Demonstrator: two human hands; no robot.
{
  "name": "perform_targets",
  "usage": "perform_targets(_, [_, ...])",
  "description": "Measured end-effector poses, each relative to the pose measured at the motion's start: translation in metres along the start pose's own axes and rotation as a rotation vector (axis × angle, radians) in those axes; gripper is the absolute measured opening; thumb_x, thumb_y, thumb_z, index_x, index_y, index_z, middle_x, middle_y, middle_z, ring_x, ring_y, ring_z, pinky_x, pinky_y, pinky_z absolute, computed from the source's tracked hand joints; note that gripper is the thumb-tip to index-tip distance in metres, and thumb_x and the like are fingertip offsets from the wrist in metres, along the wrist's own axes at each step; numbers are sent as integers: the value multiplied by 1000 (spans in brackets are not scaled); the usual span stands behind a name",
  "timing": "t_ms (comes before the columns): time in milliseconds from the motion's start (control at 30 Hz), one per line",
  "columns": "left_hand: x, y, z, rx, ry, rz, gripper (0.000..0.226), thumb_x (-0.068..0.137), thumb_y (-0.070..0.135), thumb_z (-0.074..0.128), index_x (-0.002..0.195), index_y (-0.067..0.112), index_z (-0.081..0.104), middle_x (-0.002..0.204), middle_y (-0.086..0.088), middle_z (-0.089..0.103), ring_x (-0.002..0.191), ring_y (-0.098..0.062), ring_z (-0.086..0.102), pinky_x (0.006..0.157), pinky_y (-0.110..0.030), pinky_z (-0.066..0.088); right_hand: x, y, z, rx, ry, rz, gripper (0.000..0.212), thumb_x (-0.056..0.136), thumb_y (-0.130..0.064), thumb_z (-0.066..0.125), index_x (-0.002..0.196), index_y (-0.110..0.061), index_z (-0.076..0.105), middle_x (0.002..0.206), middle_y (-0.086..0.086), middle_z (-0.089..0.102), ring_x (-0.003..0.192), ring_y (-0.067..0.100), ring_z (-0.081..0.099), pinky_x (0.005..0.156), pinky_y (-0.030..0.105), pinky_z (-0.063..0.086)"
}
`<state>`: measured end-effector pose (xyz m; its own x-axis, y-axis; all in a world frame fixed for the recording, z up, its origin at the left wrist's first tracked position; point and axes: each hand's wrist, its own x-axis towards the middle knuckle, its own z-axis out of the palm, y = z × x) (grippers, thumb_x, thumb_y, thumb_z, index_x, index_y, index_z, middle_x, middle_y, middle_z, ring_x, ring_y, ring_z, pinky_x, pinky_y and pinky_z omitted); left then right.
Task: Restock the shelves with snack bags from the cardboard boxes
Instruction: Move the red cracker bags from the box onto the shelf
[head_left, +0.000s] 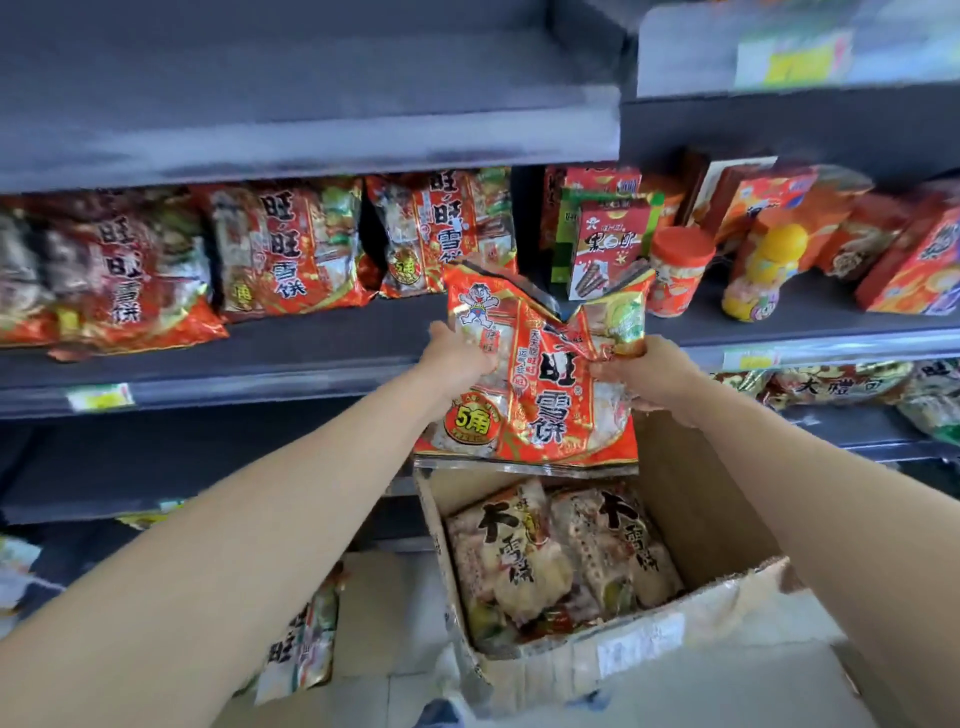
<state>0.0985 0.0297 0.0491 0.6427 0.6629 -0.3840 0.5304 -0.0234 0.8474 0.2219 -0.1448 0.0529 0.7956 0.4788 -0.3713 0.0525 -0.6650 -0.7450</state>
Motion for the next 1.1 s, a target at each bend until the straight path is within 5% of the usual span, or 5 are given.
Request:
perform_targets(133, [5,8,-46,-111,15,42,86,90,7,62,148,12,0,154,-7,23,136,-23,32,103,-31,38,20,-47,23,37,52,-107,41,80,-29,75,108,-11,51,104,6,62,92,25,61,82,43,56])
perform_targets(233, [19,11,-75,-133,42,81,81,92,2,56,149,12,0,153,-6,23,131,-20,33,86,-16,39,33,-77,44,60,82,-170,43,83,-24,72,113,-9,45,104,7,58,89,26,57,73,37,50])
perform_targets(433, [69,10,-121,-93,93,56,84,91,-5,53,152,21,1,154,-7,23,136,-27,34,109,-41,35,67,-118,80,90,129,-218,46,89,-20,65,123,-2,39,89,2,50,80,21,50,66,33,39])
perform_targets(933, [180,-1,-144,-90,110,3,54,87,-1,61,133,14,36,129,-8,47,107,-23,55,69,-30,55,150,-158,132,92,151,-36,47,86,-16,58,126,-10,35,125,14,52,117,32,51,98,41,43])
perform_targets(1100, [190,-2,-140,-115,125,51,63,87,-5,59,139,19,34,129,-9,52,107,-25,59,90,-44,54,156,-153,136,72,137,-73,69,86,-14,62,143,-17,23,140,9,41,126,30,45,102,40,42])
